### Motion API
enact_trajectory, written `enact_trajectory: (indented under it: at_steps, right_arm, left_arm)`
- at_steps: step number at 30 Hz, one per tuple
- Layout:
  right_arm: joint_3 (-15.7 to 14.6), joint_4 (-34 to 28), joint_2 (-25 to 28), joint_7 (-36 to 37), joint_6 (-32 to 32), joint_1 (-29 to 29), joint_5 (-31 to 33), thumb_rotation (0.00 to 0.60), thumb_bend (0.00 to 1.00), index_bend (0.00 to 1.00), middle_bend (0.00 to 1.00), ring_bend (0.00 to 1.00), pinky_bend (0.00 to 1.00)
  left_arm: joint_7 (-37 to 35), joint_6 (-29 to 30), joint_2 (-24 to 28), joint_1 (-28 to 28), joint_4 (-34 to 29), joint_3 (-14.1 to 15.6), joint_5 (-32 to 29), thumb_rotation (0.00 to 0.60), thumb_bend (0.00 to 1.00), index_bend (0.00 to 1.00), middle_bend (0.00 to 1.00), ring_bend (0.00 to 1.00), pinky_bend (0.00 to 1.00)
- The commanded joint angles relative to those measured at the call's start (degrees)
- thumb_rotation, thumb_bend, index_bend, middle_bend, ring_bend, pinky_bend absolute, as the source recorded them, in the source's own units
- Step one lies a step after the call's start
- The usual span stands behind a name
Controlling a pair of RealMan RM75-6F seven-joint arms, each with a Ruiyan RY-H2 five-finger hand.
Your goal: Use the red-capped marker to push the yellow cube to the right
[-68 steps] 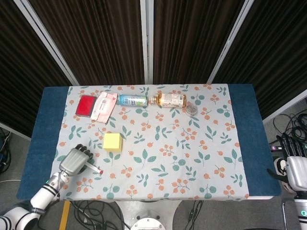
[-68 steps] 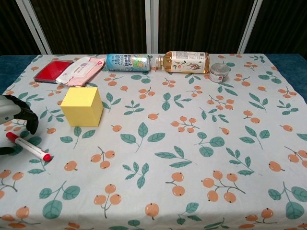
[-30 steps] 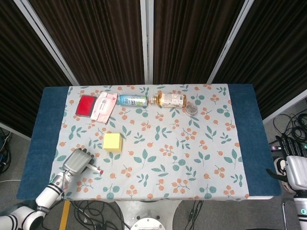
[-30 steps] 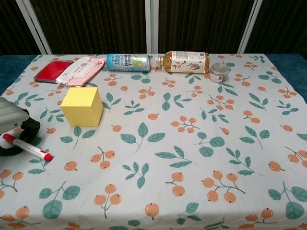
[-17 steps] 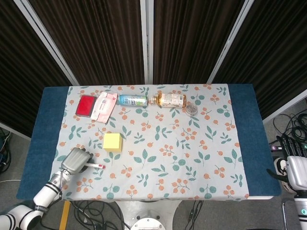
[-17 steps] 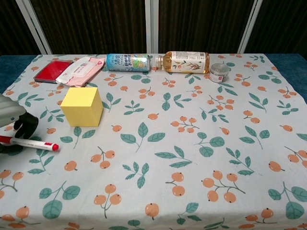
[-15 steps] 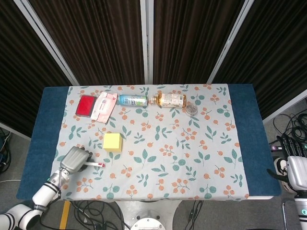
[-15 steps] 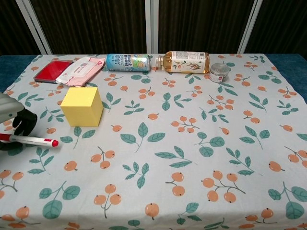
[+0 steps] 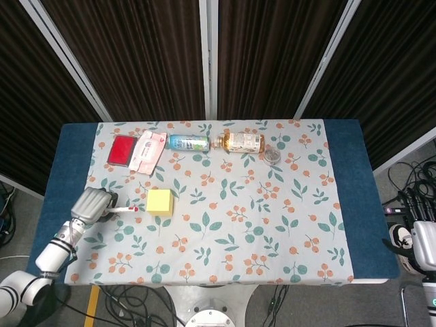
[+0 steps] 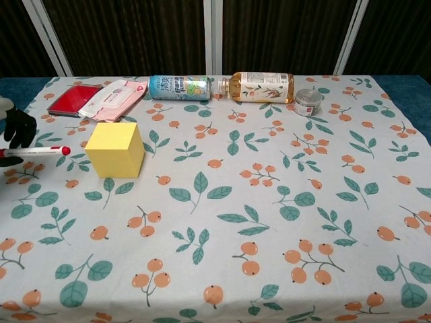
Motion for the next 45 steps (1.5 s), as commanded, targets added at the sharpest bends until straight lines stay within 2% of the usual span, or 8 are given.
enact_trajectory:
  at_steps: [1, 8, 22, 39, 45]
  right_arm:
    - [0.04, -0.18, 0.22, -0.04, 0.26, -0.18, 0.01, 0.600, 0.00, 0.00, 0.00, 0.00, 0.00]
    - [-0.14, -0.13, 0.41, 0.36, 0.77, -0.82, 0.21, 0.600, 0.00, 0.00, 0.00, 0.00, 0.00]
    - [-0.43, 0.33, 0.50, 0.88, 0.67, -1.33, 0.31, 0.600, 0.00, 0.00, 0.00, 0.00, 0.00]
    - [-1.29, 0.39, 0.17, 0.82, -1.37, -0.42, -1.01, 0.600, 0.00, 0.00, 0.00, 0.00, 0.00]
    - [-1.42, 0.70, 0.04, 0.95, -1.96, 0.27, -1.88, 0.600, 0.00, 0.00, 0.00, 0.00, 0.00]
  left_arm:
    - [1.19, -2.25, -1.87, -1.73, 3.39, -0.71, -0.83, 0.600, 0.49, 0.67, 0.71, 0.54, 0.69]
    - [2.34, -5.52, -4.25, -4.17, 6.05, -0.66, -1.01, 0.600, 0.49, 0.67, 0.71, 0.54, 0.69]
    - [6.07, -8.37, -7.87, -9.42, 3.39, -2.57, -1.47, 0.600, 0.49, 0.67, 0.71, 0.54, 0.69]
    - [11.73, -13.22, -13.55, -16.57, 2.31, -7.08, -5.97, 0.600, 0.49, 0.67, 0.71, 0.54, 0.69]
    - [14.94, -14.39, -12.37, -16.08, 1.03, -7.76, -10.14, 0.600, 0.49, 0.67, 0.71, 0.54, 0.69]
